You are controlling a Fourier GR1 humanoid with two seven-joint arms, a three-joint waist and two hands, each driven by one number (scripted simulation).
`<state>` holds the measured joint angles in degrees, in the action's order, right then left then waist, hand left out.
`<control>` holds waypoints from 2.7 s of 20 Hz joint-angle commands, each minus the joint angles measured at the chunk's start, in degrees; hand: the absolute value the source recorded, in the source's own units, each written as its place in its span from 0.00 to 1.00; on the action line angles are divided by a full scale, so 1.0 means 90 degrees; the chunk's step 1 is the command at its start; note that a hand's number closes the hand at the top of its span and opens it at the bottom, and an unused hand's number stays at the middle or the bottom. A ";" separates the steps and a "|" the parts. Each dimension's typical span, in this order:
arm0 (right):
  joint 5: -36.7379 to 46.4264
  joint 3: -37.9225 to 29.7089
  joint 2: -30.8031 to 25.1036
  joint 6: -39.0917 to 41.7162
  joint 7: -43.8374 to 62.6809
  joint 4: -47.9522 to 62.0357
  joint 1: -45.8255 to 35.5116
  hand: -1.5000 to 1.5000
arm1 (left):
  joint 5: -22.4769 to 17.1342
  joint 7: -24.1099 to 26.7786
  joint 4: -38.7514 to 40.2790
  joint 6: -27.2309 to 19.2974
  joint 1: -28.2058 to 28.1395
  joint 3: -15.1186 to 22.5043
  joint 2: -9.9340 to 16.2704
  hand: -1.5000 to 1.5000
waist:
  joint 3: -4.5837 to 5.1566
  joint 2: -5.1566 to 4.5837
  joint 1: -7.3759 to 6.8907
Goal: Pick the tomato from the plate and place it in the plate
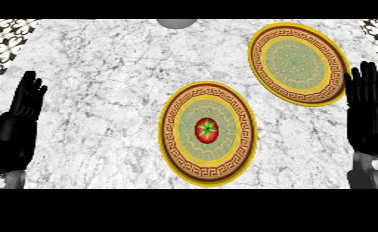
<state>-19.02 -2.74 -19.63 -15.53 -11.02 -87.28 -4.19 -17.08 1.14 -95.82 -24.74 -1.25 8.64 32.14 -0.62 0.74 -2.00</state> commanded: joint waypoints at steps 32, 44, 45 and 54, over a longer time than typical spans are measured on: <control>0.5075 0.4061 -0.0318 0.0762 0.3520 -0.0944 -0.1606 0.00 | 0.0483 -0.1121 0.1297 0.0097 0.0323 0.1150 -0.1237 0.50 | 0.0088 -0.0036 0.0237; 0.4444 0.4027 0.0167 0.3364 0.5366 -0.0838 -0.2177 0.00 | 0.0582 -0.1378 0.1287 0.0392 0.0463 0.0691 -0.1194 0.50 | 0.0069 -0.0076 0.0204; 0.4542 0.4032 0.0597 0.3477 0.5704 -0.0739 -0.2476 0.00 | 0.0735 -0.1073 0.1392 0.0344 0.0316 0.0787 -0.1419 0.50 | 0.0070 -0.0078 0.0193; 0.5252 0.3675 0.1140 0.3986 0.5163 -0.0415 -0.1961 0.00 | 0.1138 -0.1133 0.1814 0.0785 0.0596 0.0386 -0.1844 0.50 | 0.0069 -0.0079 0.0216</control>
<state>27.22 32.18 -9.84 16.71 36.79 -89.89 -23.85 -9.01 -10.30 -80.05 -18.48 5.13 12.51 17.55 0.01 0.01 -0.12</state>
